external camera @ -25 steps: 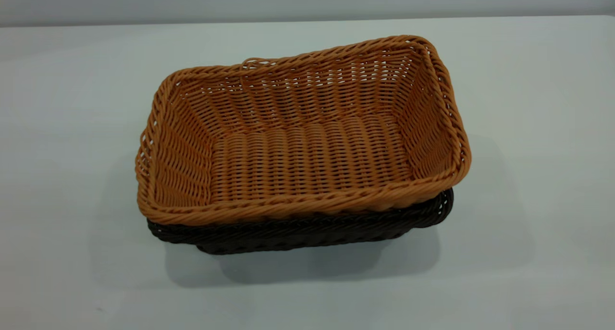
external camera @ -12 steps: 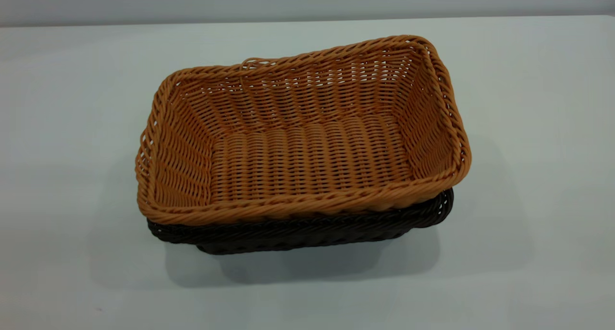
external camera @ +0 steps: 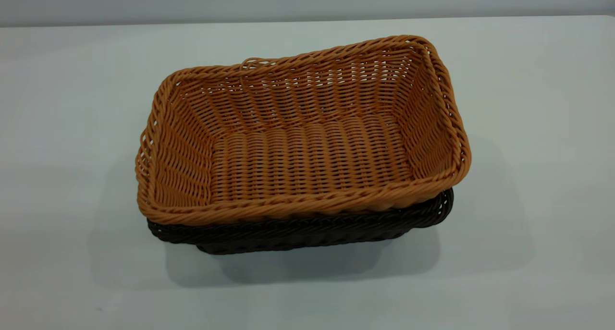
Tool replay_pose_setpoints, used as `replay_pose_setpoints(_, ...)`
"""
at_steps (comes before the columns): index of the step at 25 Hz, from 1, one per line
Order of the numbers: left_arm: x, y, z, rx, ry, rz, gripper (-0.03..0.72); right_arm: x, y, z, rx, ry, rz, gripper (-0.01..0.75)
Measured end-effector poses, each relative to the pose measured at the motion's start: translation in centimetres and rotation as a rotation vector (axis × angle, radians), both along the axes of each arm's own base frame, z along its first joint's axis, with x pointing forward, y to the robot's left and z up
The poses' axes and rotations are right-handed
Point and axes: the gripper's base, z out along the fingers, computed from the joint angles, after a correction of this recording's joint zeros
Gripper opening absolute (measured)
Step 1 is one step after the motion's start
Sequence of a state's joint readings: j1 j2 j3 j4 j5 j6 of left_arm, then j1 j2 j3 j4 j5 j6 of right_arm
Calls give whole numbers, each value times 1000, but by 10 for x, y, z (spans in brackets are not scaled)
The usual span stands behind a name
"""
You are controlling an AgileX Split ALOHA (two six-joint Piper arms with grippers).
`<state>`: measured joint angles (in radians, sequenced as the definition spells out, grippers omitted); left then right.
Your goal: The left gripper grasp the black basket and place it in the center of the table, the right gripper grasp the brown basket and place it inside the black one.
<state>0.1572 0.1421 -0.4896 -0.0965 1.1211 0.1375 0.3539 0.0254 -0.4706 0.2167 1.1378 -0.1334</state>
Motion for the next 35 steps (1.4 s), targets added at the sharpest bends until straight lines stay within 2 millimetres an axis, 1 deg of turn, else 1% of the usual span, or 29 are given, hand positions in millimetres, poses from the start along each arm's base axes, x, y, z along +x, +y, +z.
replay_pose_setpoints(6, -2, 0, 0, 5, -15, 1, 466, 0, 0, 0, 0, 0, 0, 447)
replay_pose_setpoints(12, -20, -2, -1, 24, -141, -58, 461, 0, 0, 0, 0, 0, 0, 447)
replay_pose_setpoints(14, -23, -1, -1, 13, -158, -69, 460, 0, 0, 0, 0, 0, 0, 447)
replay_pose_setpoints(22, -23, 3, -1, -19, -157, 13, 459, 0, 0, 0, 4, 1, 2, 447)
replay_pose_setpoints(35, -23, 3, -1, -26, -157, 20, 459, 0, 0, 0, 4, 1, 2, 447)
